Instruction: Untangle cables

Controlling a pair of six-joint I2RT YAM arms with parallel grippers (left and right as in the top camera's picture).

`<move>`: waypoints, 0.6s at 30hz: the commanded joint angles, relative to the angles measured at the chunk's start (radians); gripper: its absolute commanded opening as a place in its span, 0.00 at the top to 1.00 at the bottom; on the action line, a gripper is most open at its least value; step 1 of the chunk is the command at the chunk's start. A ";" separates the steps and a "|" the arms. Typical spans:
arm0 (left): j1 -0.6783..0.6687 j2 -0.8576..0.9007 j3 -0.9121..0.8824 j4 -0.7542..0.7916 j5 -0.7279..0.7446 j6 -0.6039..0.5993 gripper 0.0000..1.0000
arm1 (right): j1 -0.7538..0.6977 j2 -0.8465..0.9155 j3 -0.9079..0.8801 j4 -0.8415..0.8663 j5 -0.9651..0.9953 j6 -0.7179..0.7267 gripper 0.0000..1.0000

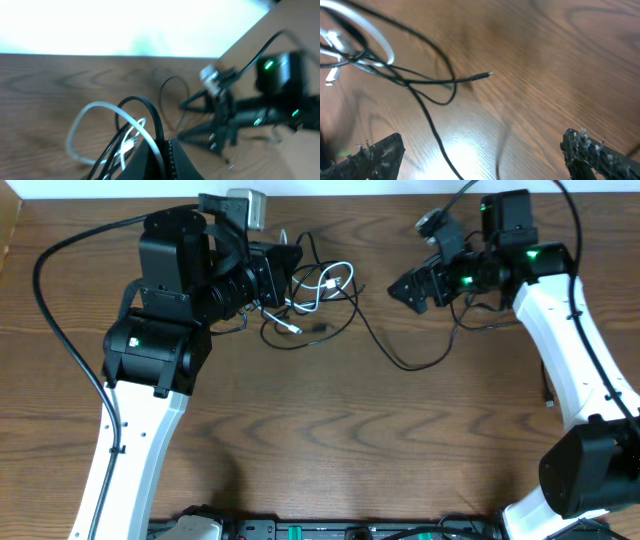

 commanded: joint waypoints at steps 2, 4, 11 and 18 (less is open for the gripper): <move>0.005 -0.008 0.026 0.047 0.023 -0.142 0.93 | 0.029 0.064 0.003 -0.012 -0.039 -0.059 0.08; 0.005 -0.008 0.026 0.067 0.023 -0.174 0.93 | 0.043 0.097 0.003 -0.015 -0.050 -0.068 0.12; 0.005 -0.008 0.026 0.081 0.023 -0.228 0.92 | 0.104 0.196 0.003 0.004 -0.164 -0.122 0.20; 0.005 -0.008 0.026 0.106 0.023 -0.311 0.92 | 0.169 0.281 0.003 0.085 -0.164 -0.083 0.32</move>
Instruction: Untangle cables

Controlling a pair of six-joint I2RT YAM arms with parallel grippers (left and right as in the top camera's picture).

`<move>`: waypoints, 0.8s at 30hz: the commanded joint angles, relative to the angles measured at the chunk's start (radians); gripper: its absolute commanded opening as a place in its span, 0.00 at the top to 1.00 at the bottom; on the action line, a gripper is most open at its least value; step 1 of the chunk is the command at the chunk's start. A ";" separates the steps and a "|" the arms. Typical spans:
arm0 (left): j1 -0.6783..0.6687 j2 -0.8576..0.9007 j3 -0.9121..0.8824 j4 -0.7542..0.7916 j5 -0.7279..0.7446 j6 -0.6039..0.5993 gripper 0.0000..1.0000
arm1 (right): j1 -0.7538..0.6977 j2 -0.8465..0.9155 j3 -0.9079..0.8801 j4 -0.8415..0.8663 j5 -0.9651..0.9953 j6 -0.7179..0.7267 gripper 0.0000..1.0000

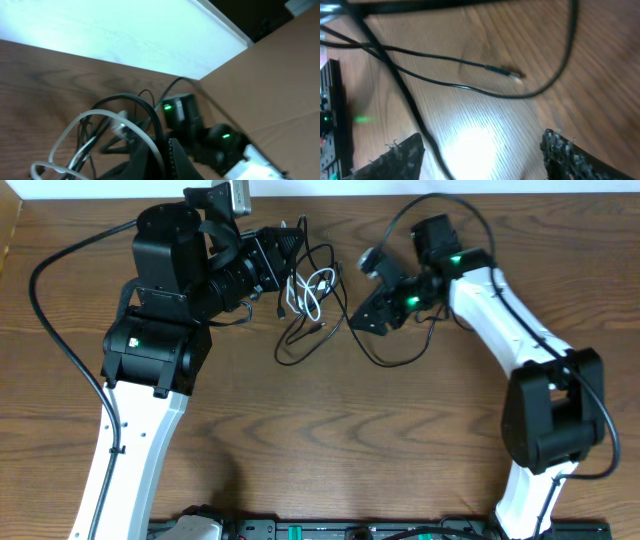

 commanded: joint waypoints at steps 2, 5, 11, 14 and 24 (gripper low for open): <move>0.005 -0.009 0.026 0.035 0.014 -0.090 0.92 | 0.024 0.032 0.004 0.049 -0.019 0.050 0.38; 0.005 -0.010 0.026 0.071 0.025 -0.157 0.92 | 0.023 0.032 0.003 0.093 0.043 0.126 0.47; 0.011 -0.011 0.026 0.209 0.072 -0.333 0.92 | 0.021 0.032 0.004 0.135 0.256 0.321 0.87; 0.031 -0.012 0.026 0.245 0.073 -0.409 0.92 | 0.021 0.032 0.003 0.124 0.361 0.405 0.99; 0.159 -0.008 0.025 0.135 0.052 -0.126 0.92 | -0.016 0.028 0.005 0.023 0.484 0.497 0.99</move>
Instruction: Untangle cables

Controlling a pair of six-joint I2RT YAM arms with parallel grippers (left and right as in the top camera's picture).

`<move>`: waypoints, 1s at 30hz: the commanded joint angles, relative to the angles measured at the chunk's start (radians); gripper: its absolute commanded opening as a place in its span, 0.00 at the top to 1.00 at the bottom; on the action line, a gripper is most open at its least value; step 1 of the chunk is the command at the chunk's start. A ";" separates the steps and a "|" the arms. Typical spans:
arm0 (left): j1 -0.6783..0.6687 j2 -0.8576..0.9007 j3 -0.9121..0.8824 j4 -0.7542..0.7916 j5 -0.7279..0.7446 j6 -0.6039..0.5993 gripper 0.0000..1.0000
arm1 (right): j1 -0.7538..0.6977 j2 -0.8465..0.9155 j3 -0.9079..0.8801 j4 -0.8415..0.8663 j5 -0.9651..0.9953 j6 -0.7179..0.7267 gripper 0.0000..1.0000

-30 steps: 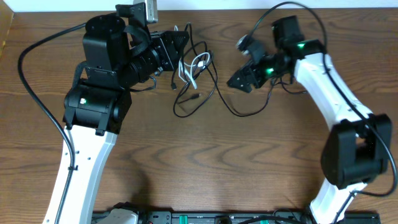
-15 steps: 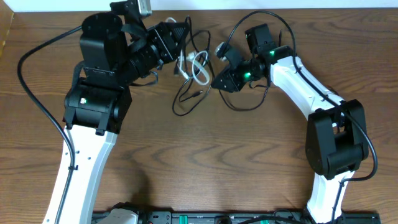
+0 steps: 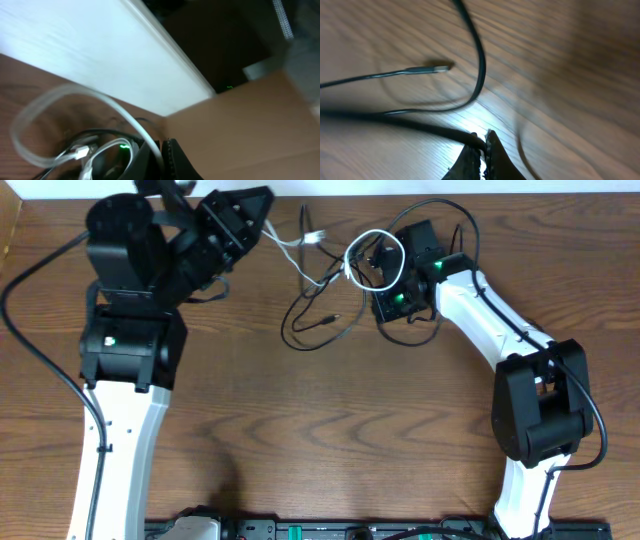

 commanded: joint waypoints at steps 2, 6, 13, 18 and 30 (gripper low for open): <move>0.045 0.000 0.024 -0.134 -0.062 0.235 0.92 | -0.040 -0.016 0.006 -0.043 0.047 0.053 0.99; 0.050 0.031 0.020 -0.308 -0.163 0.310 0.91 | -0.053 -0.070 0.006 -0.096 0.041 0.015 0.99; 0.050 0.107 0.020 -0.431 -0.163 0.457 0.78 | -0.067 -0.235 0.006 -0.143 0.036 -0.030 0.99; 0.050 0.146 0.020 -0.463 -0.163 0.521 0.49 | -0.088 -0.362 0.006 -0.137 0.022 -0.036 0.99; 0.049 0.195 0.015 -0.497 -0.183 0.679 0.07 | -0.117 -0.636 0.006 -0.019 -0.154 -0.107 0.99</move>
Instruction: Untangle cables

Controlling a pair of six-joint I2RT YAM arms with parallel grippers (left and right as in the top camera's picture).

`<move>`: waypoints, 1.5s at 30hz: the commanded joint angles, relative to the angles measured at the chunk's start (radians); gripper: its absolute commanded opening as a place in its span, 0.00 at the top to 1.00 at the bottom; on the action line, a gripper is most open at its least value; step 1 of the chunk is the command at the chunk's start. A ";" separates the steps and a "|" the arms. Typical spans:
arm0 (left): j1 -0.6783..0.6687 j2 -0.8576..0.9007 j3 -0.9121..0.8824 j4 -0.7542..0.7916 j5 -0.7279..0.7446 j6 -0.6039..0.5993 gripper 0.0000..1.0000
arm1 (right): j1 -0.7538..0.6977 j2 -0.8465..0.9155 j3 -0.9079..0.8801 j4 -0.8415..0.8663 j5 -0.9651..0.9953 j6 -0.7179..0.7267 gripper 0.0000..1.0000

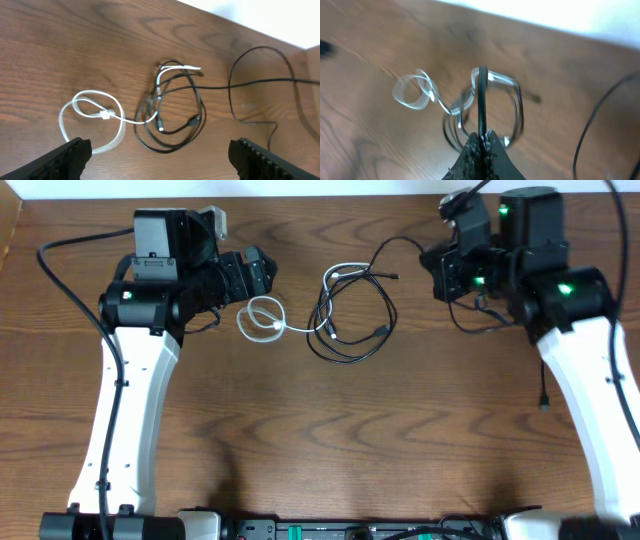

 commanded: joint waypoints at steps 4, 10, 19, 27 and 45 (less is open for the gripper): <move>-0.007 0.016 0.011 0.022 -0.026 0.113 0.07 | -0.004 -0.164 0.008 0.093 -0.121 -0.034 0.99; -0.093 0.025 0.011 0.114 0.076 0.211 0.06 | -0.005 -0.200 0.008 0.101 -0.158 -0.030 0.99; -0.272 0.140 0.011 0.282 0.076 0.252 0.06 | -0.004 -0.192 0.008 0.035 -0.171 -0.030 0.99; -0.330 0.240 0.011 0.335 0.077 0.270 0.07 | -0.005 -0.192 0.008 0.005 -0.170 -0.031 0.99; -0.329 0.270 0.011 0.308 0.275 0.375 0.07 | -0.005 -0.190 0.008 0.001 -0.166 -0.031 0.99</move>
